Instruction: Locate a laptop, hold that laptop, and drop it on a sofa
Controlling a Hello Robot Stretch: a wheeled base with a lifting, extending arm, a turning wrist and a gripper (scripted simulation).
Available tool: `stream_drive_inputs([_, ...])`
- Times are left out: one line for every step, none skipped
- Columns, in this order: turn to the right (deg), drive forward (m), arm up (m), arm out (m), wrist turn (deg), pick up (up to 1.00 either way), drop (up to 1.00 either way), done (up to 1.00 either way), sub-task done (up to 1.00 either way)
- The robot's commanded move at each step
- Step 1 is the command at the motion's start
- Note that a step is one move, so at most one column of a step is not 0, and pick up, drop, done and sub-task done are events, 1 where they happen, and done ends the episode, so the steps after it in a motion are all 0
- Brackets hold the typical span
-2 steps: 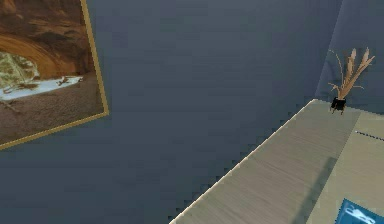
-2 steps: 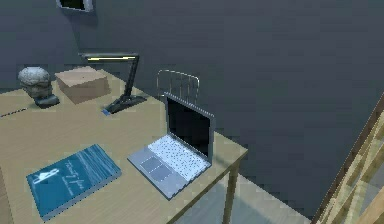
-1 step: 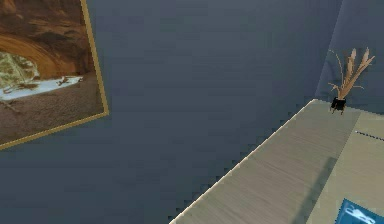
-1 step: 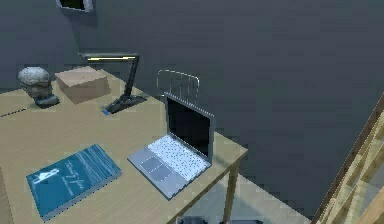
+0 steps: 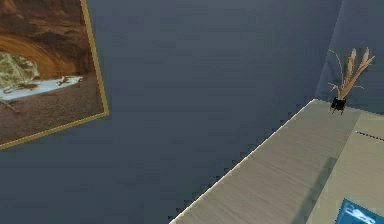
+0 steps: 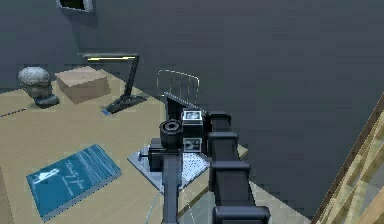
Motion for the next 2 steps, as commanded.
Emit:
stream_drive_inputs([0.0,0.00,0.00,0.00,45.0,0.00,0.00,0.00,0.00])
stream_drive_inputs([0.0,0.00,0.00,0.00,45.0,0.00,0.00,0.00,0.00])
